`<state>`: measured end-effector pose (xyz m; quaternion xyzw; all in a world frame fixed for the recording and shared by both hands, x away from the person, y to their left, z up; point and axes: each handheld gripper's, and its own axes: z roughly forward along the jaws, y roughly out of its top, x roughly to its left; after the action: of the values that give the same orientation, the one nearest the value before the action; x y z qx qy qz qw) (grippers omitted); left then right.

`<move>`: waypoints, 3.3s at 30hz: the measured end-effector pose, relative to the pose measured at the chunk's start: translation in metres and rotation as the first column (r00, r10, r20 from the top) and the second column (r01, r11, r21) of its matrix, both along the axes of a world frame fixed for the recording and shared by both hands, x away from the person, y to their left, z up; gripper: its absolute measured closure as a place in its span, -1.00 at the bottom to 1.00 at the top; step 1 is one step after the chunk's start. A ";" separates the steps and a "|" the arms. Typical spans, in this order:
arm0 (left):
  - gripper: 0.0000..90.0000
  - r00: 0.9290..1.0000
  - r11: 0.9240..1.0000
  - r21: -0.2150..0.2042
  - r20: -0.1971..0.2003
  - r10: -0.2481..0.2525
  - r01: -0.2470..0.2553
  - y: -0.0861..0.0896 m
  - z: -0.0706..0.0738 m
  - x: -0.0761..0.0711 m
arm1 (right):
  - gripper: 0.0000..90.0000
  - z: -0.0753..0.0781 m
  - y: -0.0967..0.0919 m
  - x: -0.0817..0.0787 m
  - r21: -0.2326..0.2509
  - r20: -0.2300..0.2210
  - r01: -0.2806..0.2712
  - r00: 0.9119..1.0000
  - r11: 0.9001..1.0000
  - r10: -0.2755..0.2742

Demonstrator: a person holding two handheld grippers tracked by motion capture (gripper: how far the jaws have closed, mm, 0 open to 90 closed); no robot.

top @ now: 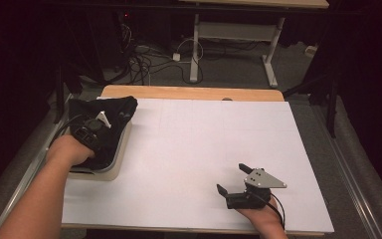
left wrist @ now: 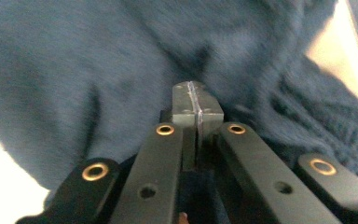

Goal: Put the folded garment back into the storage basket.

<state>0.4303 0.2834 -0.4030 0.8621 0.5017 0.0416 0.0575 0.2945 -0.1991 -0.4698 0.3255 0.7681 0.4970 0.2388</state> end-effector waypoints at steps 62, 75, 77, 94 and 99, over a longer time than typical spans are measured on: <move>0.94 0.947 0.960 -0.272 0.287 0.145 -0.064 0.017 -0.017 0.067 | -0.97 -0.001 -0.012 -0.007 0.009 0.000 0.044 0.999 0.999 -0.044; 0.94 0.903 0.956 -0.204 0.332 0.272 -0.213 0.070 -0.004 0.046 | -0.98 -0.002 -0.010 -0.009 -0.001 0.001 0.039 0.999 0.999 -0.039; 0.94 0.896 0.950 -0.201 0.330 0.297 -0.241 0.070 -0.009 0.050 | -0.98 -0.002 -0.009 -0.008 -0.001 -0.001 0.035 0.999 0.999 -0.035; 0.94 0.877 0.926 -0.097 0.298 0.377 -0.365 0.064 -0.049 0.088 | -0.98 -0.005 0.001 -0.010 -0.003 -0.007 0.005 1.000 1.000 -0.005; 0.94 0.877 0.924 -0.155 0.294 0.381 -0.349 0.067 -0.037 0.078 | -0.98 -0.005 -0.004 -0.010 0.003 -0.004 0.021 1.000 1.000 -0.021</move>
<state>0.5080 0.3504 -0.4403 0.7299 0.6407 0.1661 0.1706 0.2843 -0.2033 -0.4747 0.3349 0.7643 0.4949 0.2423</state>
